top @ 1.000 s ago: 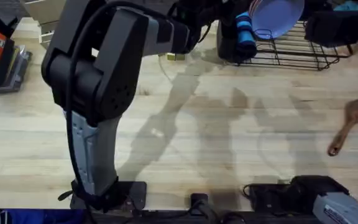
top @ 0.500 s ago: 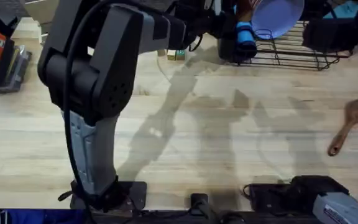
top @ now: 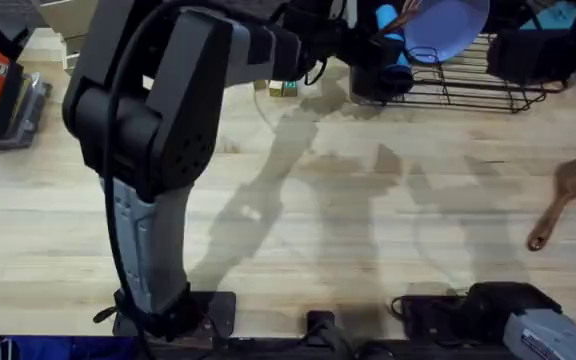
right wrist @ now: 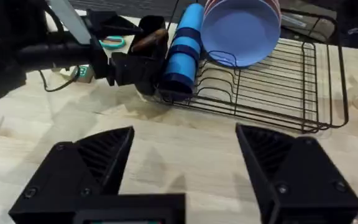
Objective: Pick up the spoon on the table one by one and put them onto the rack
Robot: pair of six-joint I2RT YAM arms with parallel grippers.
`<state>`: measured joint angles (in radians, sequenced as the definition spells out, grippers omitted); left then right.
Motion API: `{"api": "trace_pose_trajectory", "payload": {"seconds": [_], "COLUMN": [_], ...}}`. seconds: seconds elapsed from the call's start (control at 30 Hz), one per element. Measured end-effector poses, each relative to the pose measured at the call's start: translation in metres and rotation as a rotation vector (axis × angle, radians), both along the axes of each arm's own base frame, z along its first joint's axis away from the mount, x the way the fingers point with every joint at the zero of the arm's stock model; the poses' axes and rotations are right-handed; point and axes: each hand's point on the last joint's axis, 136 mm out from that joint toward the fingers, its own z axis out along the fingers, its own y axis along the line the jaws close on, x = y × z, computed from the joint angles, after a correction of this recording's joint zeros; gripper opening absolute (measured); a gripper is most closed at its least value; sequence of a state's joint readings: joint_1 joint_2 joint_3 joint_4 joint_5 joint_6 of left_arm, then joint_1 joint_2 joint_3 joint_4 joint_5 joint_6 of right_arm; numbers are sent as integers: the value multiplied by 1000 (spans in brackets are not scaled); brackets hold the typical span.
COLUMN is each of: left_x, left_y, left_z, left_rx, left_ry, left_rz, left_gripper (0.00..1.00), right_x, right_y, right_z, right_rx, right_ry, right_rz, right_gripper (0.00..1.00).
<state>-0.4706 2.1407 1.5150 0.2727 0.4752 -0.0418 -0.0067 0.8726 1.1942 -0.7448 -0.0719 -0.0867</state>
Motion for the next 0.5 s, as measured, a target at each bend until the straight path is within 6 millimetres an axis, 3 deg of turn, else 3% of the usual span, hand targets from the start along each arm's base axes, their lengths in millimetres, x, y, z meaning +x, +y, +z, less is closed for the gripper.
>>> {"api": "trace_pose_trajectory", "payload": {"seconds": [0.4,0.43,0.5], "left_x": [3,7,7], "left_y": [9,36,49], "left_z": [3,18,26], "left_rx": [1,16,24], "left_ry": [5,37,53], "left_rz": [12,57,78], "left_gripper": [993,993,993], "right_x": [0,0,0], "right_y": [0,0,0], "right_z": [0,0,0], "right_rx": [0,0,0], "right_ry": [0,0,0], "right_rz": [0,0,0], "right_gripper": [992,992,992]}}
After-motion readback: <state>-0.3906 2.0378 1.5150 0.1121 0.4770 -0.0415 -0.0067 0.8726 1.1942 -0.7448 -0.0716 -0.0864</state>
